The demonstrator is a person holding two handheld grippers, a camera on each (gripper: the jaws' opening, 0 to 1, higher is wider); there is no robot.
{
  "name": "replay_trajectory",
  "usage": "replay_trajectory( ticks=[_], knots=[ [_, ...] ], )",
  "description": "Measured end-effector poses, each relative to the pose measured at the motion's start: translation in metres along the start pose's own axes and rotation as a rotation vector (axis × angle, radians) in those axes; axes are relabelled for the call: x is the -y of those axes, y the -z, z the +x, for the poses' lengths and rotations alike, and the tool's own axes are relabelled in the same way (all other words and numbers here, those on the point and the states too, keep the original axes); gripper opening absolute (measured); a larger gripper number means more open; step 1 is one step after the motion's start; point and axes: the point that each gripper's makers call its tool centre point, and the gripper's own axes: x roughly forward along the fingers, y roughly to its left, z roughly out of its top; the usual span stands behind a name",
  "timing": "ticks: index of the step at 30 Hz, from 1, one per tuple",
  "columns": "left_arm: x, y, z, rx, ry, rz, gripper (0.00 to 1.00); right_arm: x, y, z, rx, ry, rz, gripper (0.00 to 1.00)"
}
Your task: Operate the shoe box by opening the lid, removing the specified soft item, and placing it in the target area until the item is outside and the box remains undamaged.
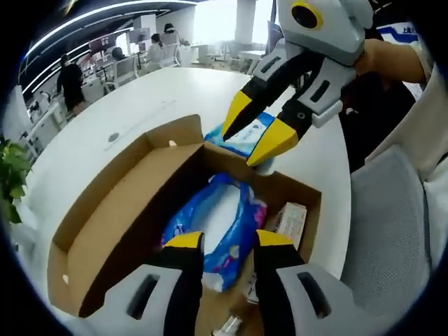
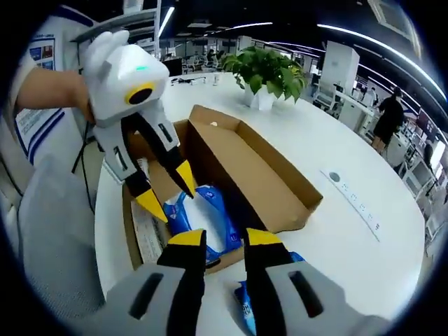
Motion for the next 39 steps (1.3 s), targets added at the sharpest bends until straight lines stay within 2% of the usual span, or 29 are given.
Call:
replay_trajectory(
  ticks=[9,19,25,29,39],
  knots=[
    [-0.001,0.008,0.014,-0.037,0.032,0.03,0.2,-0.002,0.0,0.024,-0.02,-0.007,-0.026,0.11],
    [0.001,0.016,0.022,-0.054,0.054,0.024,0.13,0.0,0.013,0.051,-0.081,-0.005,-0.026,0.03],
    [0.001,0.017,0.022,-0.057,0.059,0.029,0.08,0.0,0.015,0.055,-0.09,0.001,-0.027,0.0],
    [0.0,0.018,0.022,-0.069,0.044,0.054,0.0,0.002,0.013,0.053,-0.084,0.007,-0.03,0.0],
    [-0.002,0.016,0.01,-0.053,0.014,0.047,0.0,0.001,0.002,0.048,-0.054,0.012,-0.036,0.0]
  ],
)
